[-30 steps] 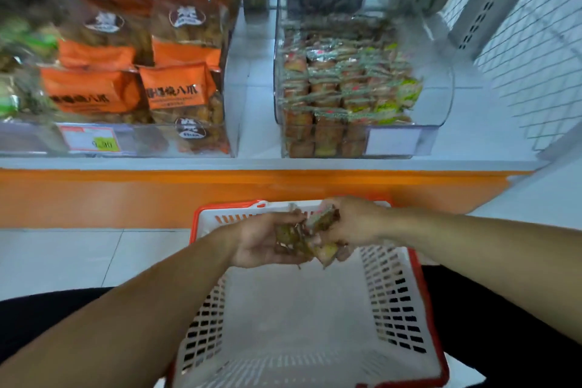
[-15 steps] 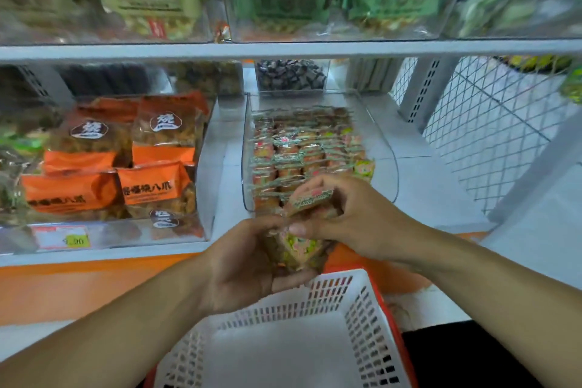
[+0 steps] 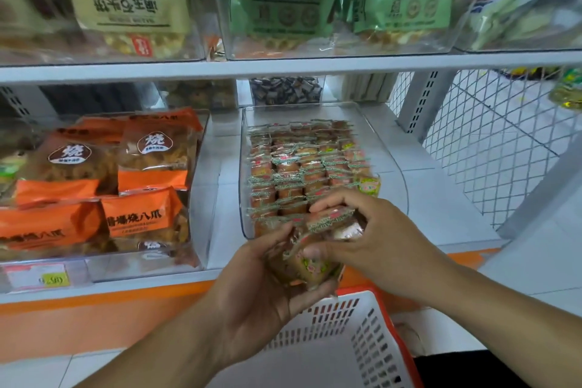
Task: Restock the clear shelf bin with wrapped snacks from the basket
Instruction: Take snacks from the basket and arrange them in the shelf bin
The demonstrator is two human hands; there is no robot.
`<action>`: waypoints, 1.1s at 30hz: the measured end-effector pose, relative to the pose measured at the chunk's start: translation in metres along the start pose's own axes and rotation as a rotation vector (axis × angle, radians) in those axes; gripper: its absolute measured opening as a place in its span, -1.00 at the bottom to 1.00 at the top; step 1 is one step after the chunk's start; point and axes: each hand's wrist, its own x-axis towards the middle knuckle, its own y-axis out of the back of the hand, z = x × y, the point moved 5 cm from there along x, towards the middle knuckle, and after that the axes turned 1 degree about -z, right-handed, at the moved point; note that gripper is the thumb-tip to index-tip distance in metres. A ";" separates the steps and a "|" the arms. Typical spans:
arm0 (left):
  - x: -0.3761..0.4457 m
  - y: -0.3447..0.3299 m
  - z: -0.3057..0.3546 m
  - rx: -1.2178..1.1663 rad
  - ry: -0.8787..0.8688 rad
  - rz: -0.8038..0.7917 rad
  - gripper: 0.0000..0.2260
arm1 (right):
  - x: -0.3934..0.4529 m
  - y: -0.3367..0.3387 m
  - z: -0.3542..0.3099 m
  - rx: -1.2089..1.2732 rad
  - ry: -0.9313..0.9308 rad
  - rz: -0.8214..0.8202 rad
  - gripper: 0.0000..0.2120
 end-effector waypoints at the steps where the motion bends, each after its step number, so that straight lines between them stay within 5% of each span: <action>1: 0.000 0.000 0.000 0.006 -0.013 0.033 -0.63 | 0.000 -0.001 0.002 -0.006 -0.021 0.013 -0.53; 7: 0.002 0.006 -0.002 0.042 -0.144 0.225 -0.71 | -0.002 -0.018 0.001 0.033 -0.041 0.043 -0.54; 12: -0.001 0.006 0.002 -0.017 -0.168 0.237 -0.69 | 0.001 -0.014 -0.001 0.225 -0.076 -0.006 -0.48; 17: -0.005 0.003 0.003 -0.037 -0.139 0.199 -0.67 | 0.002 -0.008 -0.001 0.422 -0.126 0.032 -0.83; 21: -0.005 0.001 0.002 -0.029 -0.145 0.173 -0.66 | 0.003 -0.003 0.001 0.551 -0.192 -0.057 -0.48; 26: -0.005 0.001 0.005 0.025 -0.191 0.181 -0.63 | 0.004 0.007 -0.001 0.266 -0.171 -0.222 -0.63; 33: 0.000 0.003 0.007 0.116 -0.268 0.207 -0.79 | 0.001 0.023 -0.002 -0.027 -0.168 -0.302 -0.50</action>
